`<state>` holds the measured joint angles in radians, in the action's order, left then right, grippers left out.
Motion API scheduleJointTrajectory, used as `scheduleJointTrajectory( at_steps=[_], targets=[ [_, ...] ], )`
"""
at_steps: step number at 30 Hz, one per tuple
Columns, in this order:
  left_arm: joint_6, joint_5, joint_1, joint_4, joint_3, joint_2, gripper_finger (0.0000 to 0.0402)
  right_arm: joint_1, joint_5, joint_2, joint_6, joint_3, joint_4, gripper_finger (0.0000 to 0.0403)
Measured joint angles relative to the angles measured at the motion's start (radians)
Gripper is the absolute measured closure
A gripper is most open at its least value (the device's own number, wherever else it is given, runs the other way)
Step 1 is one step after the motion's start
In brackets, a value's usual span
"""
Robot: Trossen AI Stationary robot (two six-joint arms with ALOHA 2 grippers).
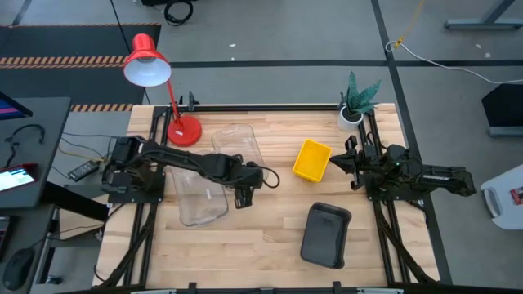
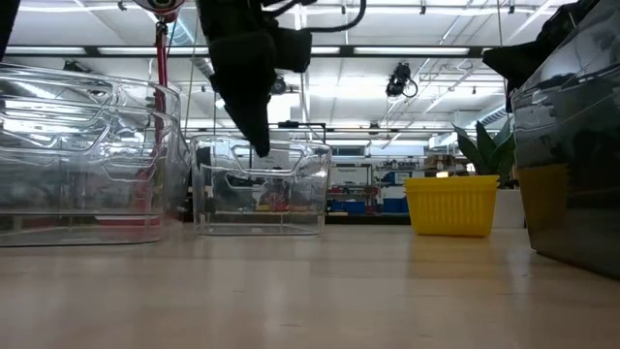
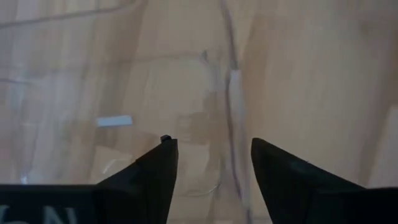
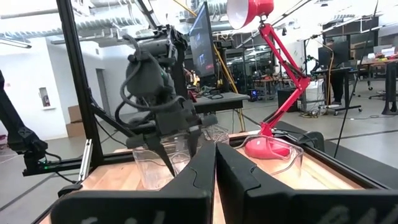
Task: Stack baskets by color
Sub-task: Stack the right transparent bin on the transparent bin
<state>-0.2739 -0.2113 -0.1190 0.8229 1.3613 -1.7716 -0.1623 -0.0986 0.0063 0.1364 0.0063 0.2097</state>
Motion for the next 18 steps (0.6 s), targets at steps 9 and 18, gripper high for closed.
scheduleJointTrajectory(
  at_steps=[9,18],
  targets=[
    [0.031,0.02,0.017,-0.004,-0.001,-0.092,0.024,0.0,0.001,0.002,0.0,0.0,0.006,0.0383],
    [0.035,0.035,0.017,-0.023,0.0,-0.117,0.0335,0.0,0.0,0.002,0.0,0.0,0.006,0.0382]
  ],
)
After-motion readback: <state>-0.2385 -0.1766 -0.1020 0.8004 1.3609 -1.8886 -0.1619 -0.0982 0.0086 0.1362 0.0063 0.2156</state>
